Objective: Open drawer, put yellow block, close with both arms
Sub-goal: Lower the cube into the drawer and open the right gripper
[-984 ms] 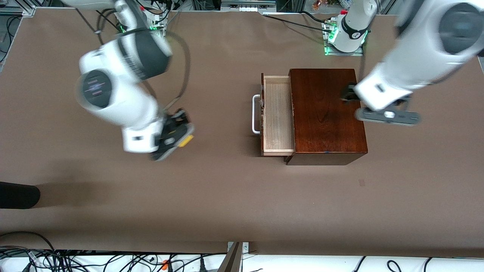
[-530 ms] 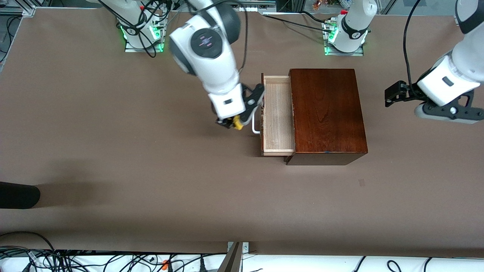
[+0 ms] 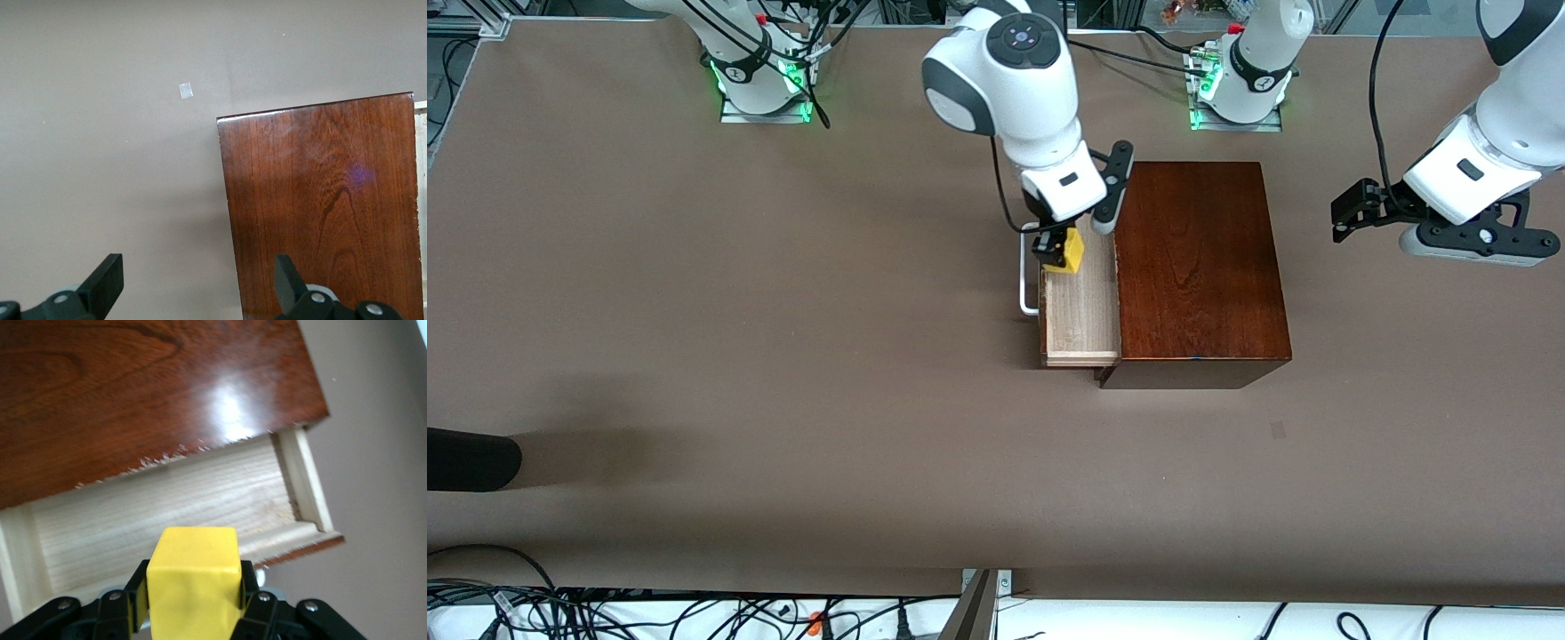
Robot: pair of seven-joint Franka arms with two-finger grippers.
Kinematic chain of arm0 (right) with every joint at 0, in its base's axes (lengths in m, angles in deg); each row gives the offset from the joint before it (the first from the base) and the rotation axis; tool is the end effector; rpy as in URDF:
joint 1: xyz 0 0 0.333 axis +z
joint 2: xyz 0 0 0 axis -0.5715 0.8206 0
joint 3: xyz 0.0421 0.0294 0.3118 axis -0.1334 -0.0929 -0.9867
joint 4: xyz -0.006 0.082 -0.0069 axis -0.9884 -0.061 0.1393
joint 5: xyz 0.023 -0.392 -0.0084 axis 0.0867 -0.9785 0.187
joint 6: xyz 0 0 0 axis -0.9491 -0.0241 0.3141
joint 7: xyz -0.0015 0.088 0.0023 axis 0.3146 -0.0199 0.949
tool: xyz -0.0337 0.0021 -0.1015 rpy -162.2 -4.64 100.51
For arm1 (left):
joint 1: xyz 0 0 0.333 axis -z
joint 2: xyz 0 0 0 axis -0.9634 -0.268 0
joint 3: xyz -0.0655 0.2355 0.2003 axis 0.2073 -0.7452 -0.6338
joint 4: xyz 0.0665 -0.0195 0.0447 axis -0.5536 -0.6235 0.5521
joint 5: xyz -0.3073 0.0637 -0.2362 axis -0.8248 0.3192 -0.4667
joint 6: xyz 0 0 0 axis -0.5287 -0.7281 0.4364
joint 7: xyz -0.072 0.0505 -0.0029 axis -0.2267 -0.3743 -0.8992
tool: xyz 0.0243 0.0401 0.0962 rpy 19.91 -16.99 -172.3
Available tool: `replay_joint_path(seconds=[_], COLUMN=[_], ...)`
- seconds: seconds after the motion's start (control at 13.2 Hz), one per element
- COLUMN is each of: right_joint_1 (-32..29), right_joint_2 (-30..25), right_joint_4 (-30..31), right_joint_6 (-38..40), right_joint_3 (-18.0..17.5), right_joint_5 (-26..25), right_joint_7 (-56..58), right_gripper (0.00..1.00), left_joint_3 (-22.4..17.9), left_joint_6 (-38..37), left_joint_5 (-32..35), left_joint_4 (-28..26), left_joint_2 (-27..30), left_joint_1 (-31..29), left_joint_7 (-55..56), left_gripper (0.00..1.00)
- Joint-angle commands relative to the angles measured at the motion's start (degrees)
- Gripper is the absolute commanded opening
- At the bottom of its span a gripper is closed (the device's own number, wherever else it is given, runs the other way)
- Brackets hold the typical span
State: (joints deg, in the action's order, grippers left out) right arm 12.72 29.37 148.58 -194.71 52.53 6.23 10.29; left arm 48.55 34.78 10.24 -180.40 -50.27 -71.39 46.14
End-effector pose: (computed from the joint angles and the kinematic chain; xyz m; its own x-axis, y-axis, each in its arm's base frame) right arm 0.4740 0.6021 0.4397 0.2584 0.9371 0.2348 0.9543 -0.2854 0.0889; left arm 0.5546 -0.0571 0.5798 0.9939 -0.1089 -0.0151 -0.1092 -0.9938 -0.0208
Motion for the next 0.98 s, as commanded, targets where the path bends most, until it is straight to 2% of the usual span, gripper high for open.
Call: replay_joint_path(seconds=[0.0,0.3,0.91], right_joint_1=[2.0,3.6,4.3], right_joint_2=[2.8,6.0,8.6], right_joint_4=[-2.4,-2.1,-0.7], right_joint_6=[0.2,-0.5,-1.2], right_joint_3=[0.6,0.6,0.7], right_joint_5=[-1.0,-2.8,-5.1], right_joint_7=[-0.7,-0.8,-2.0], right_gripper=[0.17,0.17,0.18], left_joint_3=[-0.2,0.4,0.7], left_joint_6=[-1.4,-1.7,-2.6], left_joint_5=[-0.4,-0.4,-0.8], left_joint_4=[0.7,0.9,1.0], left_joint_2=[0.7,0.8,1.0], left_joint_1=[-0.2,-0.3,0.0], left_joint_7=[-1.6,-1.5,-1.8], left_gripper=[1.00,1.00,1.00])
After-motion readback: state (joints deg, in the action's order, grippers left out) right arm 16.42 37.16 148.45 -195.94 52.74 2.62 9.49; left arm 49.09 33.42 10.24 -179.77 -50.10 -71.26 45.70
